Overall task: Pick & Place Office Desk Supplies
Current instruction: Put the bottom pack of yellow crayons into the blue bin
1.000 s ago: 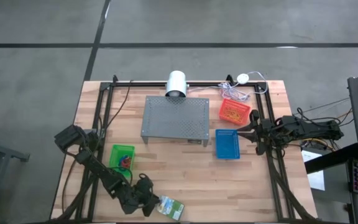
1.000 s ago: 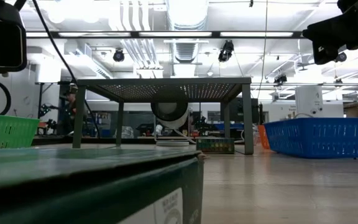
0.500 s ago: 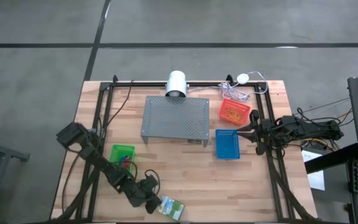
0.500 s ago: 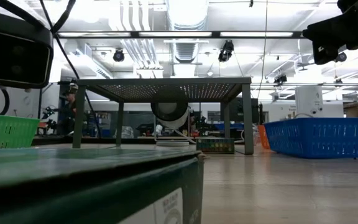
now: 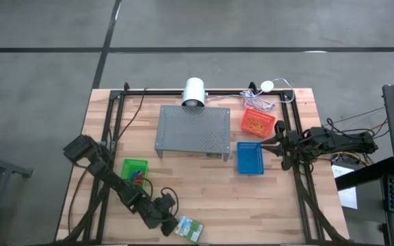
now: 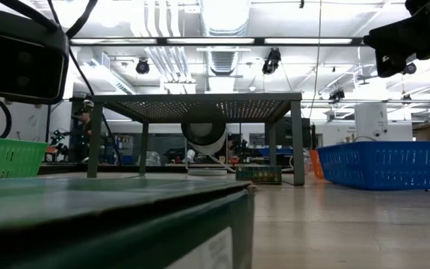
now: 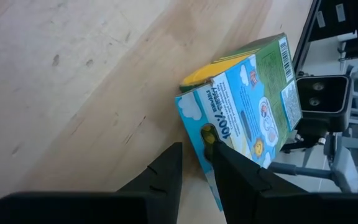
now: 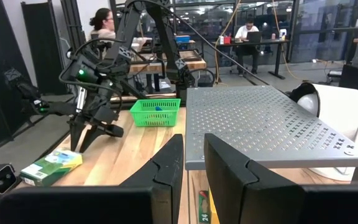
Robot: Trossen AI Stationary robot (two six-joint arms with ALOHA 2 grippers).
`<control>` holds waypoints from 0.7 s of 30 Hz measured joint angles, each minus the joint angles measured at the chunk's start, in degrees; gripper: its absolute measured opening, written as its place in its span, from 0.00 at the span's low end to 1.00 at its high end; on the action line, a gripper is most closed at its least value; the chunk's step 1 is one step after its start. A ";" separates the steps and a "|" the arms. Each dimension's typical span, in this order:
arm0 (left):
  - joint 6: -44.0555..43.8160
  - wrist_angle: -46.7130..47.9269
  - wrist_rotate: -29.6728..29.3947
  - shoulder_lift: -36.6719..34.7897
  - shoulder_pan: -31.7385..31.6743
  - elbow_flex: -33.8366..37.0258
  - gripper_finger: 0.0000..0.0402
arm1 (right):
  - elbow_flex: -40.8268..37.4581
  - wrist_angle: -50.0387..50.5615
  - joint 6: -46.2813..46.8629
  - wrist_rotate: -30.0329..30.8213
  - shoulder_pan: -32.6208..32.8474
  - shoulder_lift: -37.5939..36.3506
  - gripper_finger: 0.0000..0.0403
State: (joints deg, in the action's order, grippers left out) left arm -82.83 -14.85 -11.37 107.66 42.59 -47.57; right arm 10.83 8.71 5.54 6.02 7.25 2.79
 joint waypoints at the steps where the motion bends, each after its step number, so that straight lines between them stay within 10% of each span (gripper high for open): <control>1: -0.02 -0.02 -0.08 -0.05 0.00 0.00 0.23 | 0.00 0.00 0.00 0.00 0.00 0.00 0.16; 21: 2.58 1.46 -1.20 -2.21 0.00 -0.13 0.23 | -0.01 0.00 0.00 0.00 0.02 0.00 0.16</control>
State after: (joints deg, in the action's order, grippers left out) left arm -80.25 -13.40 -12.57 105.45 42.59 -47.70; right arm 10.82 8.71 5.54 6.02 7.27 2.79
